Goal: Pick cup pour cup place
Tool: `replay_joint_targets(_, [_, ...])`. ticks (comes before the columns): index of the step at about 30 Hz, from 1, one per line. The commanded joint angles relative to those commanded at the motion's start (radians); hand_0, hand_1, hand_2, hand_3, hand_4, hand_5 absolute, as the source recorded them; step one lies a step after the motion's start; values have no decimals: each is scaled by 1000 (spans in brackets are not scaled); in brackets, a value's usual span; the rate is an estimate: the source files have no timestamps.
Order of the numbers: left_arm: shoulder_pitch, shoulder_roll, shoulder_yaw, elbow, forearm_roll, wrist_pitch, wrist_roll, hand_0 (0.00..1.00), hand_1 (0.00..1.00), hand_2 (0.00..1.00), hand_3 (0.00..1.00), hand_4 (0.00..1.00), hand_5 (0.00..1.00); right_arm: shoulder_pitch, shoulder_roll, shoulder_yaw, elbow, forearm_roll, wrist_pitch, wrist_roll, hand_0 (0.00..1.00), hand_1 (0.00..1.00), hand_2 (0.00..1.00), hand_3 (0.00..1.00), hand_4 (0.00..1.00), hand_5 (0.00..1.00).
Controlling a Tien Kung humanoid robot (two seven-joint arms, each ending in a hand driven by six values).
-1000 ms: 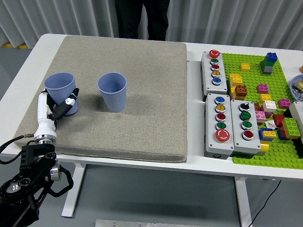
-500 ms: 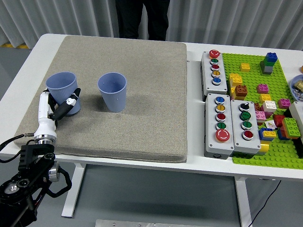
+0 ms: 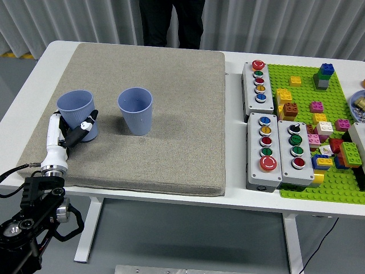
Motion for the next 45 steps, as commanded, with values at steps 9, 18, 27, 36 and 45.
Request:
replay_joint_targets(9, [7,12,-3,-21,27,-33,4,706,736,796,763,866,412,1,0,0,0,0,0,0,679,673,684,642,438,175])
replay_joint_targets(18, [8,13,-2,-14,40,-35,15,712,737,800,769,861,411,6,0,1,0,3,0,0,680,673,684,642,438,175])
replay_joint_targets(27, [11,16,-1,-16,71,-37,30,724,750,810,774,872,413,6,-1,0,0,3,0,1,680,673,685,642,439,175])
replay_joint_targets(36, [14,24,2,-21,88,-57,41,733,755,821,780,896,426,9,-1,1,0,3,0,0,680,673,685,642,440,175])
replay_joint_targets(45, [17,26,-6,-28,104,-71,44,754,779,863,845,924,449,8,-2,0,0,2,0,0,680,673,684,643,440,174])
